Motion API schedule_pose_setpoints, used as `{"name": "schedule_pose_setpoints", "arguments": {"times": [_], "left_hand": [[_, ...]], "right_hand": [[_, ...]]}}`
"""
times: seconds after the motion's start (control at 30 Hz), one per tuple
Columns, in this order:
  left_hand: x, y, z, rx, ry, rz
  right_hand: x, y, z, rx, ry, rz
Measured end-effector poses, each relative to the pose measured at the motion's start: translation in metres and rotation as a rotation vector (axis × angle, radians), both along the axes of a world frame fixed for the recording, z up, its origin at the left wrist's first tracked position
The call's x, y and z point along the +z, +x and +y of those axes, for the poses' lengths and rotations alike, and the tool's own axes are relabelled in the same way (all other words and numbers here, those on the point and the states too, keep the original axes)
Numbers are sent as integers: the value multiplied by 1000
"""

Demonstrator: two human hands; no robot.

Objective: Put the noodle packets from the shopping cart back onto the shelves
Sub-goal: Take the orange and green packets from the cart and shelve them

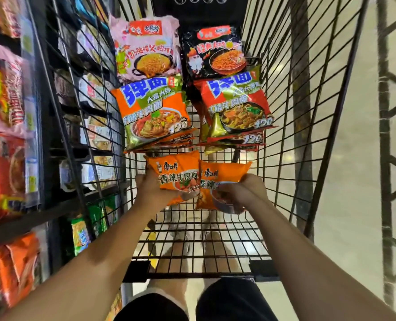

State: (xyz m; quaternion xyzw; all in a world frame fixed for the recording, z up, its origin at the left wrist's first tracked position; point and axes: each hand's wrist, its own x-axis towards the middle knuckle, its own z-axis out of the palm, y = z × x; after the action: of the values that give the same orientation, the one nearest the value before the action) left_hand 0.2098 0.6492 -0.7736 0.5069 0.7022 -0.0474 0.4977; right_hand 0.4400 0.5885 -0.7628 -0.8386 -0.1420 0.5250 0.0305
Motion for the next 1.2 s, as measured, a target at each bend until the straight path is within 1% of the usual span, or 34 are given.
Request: {"name": "schedule_pose_setpoints", "arguments": {"times": [0.03,0.07,0.1,0.2,0.23,0.37,0.43,0.47,0.6,0.7,0.8,0.93,1.07,1.2], "left_hand": [[1,0,0,-7,7,-12],[1,0,0,4,3,-10],[1,0,-1,10,3,-25],[1,1,-2,75,-72,-165],[0,1,-3,88,-94,-189],[2,-1,-5,107,-126,-218],[5,-1,-6,119,-124,-233],[9,0,-6,122,-114,-250],[40,3,-4,100,-20,-299],[75,1,5,75,53,-321],[117,-1,19,101,52,-416],[192,-3,41,28,190,-449],[274,-3,63,6,300,-497],[354,-6,88,4,374,-593]], "right_hand": [[8,-1,4,81,21,-74],[13,-4,6,159,6,-108],[15,-7,7,183,9,-95],[14,-13,3,89,101,52],[14,-14,1,70,126,69],[14,-13,-3,124,181,46],[19,-14,-4,99,214,68],[22,-14,-4,101,229,63],[54,-10,-5,219,344,-29],[91,-3,1,222,426,-47],[139,5,14,221,503,-37],[218,15,31,237,616,-25],[297,22,46,211,749,-47],[383,28,59,171,891,-74]]}}
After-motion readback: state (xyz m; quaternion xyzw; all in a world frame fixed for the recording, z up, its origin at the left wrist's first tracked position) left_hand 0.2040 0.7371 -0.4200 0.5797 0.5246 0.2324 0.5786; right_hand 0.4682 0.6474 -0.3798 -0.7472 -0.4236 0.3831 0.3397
